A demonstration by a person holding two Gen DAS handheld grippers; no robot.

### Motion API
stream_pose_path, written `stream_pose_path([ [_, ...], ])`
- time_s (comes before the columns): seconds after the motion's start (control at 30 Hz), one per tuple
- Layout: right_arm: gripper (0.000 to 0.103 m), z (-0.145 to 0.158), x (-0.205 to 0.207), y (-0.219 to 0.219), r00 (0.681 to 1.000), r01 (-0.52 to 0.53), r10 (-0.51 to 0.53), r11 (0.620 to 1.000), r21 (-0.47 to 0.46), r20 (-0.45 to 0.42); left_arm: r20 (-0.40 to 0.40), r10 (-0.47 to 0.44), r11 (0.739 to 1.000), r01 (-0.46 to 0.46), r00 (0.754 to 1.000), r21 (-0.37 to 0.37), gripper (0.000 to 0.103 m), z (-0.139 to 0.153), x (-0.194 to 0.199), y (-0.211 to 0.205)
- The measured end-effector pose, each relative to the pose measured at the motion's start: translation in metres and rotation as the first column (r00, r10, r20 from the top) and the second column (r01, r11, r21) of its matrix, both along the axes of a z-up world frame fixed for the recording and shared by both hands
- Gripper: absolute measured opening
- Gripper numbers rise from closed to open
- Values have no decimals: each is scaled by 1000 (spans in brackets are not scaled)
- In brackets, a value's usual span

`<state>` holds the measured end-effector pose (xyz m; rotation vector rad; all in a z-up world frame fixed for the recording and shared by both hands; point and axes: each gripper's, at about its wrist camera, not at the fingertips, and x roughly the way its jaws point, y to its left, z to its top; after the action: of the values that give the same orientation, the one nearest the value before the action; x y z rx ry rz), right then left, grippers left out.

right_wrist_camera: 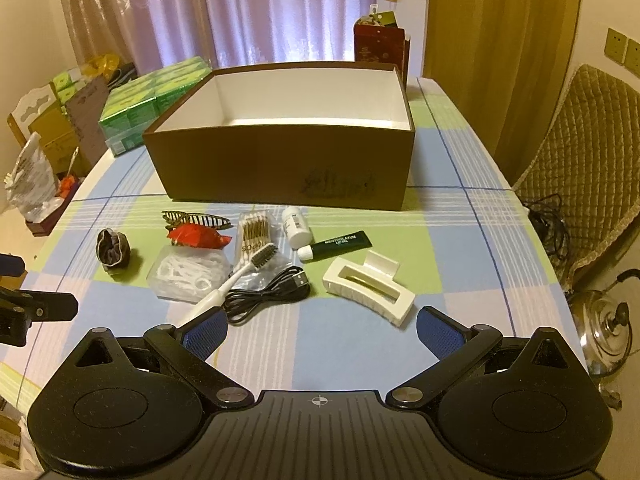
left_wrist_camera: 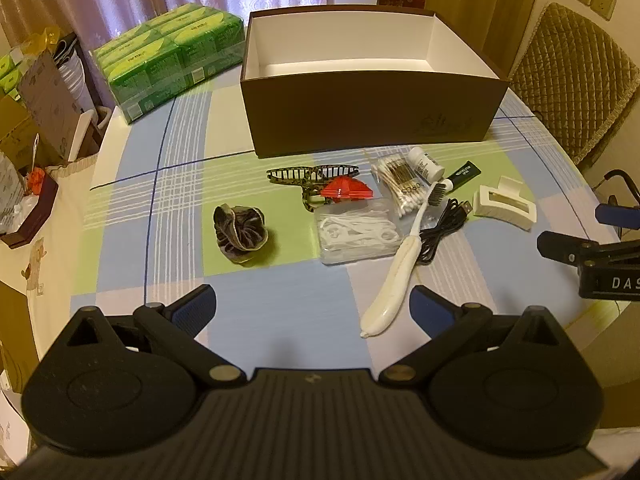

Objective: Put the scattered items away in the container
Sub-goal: 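Move both tools toward the items lying in front of the brown box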

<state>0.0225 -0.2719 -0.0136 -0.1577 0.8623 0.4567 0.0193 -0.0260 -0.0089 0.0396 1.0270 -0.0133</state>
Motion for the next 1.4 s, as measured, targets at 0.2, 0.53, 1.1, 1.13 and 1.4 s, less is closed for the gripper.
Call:
stream_pose_path([
  [0.2,103,-1,10,-5,1000,-22,22,1000,20,-9,-11,13,1000,-13,1000,-3,102,-1,4,-7],
  [0.53,103,-2,23,-10,997,-74,74,997,39,-10,-14,40,999,-40,999,-6,102,-1,10,-18],
  [1.1,103,-6,45,-25,990,-137,139,988,66,-28,-16,73,997,-73,997,-4,102,-5,14,-40],
  [1.13,103,-6,46,-27,989,-140,142,988,67,-29,-16,74,997,-74,997,-5,102,-6,14,-41],
  [1.4,103,-10,50,-36,987,-155,157,986,55,-25,-5,82,997,-82,997,-7,102,-10,13,-48],
])
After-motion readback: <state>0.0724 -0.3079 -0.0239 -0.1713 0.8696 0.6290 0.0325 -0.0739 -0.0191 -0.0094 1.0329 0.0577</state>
